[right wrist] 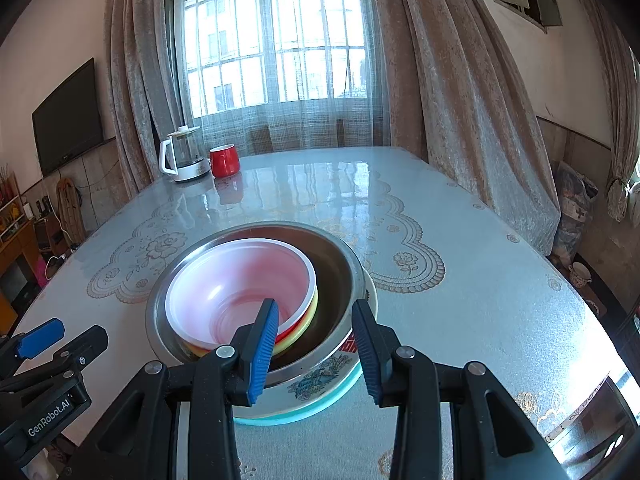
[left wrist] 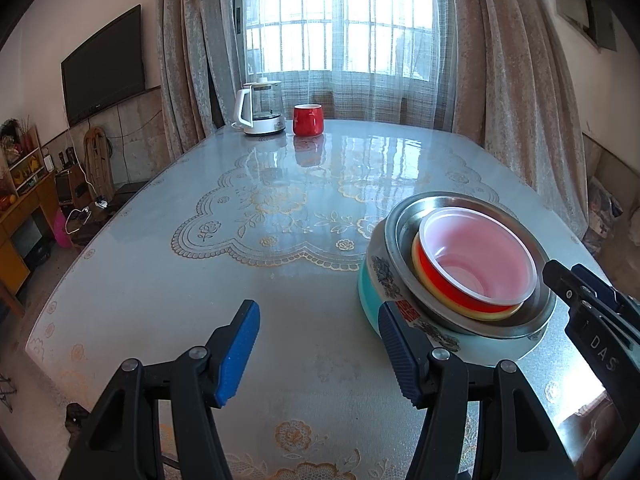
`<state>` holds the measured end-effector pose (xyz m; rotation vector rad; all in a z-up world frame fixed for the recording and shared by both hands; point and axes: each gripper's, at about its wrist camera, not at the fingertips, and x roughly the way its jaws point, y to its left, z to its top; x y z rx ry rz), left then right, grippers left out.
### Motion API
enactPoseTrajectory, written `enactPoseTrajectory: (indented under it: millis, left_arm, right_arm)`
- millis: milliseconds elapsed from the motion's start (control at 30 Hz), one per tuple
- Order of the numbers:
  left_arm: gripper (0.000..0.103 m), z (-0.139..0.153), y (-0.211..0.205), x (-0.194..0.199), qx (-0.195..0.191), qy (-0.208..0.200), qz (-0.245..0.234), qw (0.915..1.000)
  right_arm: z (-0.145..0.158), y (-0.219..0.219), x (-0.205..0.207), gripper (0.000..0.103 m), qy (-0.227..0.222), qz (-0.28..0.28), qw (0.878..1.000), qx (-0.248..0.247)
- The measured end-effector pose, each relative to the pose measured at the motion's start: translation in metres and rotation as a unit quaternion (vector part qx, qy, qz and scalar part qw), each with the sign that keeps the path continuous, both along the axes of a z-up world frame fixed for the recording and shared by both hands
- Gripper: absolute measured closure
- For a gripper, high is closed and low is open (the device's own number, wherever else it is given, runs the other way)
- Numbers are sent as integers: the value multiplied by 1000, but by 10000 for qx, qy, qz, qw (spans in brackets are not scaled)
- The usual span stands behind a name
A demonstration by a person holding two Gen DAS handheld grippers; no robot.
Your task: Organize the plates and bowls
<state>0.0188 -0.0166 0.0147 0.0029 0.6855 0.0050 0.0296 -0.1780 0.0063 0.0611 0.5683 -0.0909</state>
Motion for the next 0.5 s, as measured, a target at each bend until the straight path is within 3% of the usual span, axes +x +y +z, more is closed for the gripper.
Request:
enactPoseTrajectory:
  millis: [500]
  left_arm:
    - [37,4,-3,-2,47,-59,-51,10000]
  right_arm:
    - [1,-1,-1,65,4,-4,10000,3]
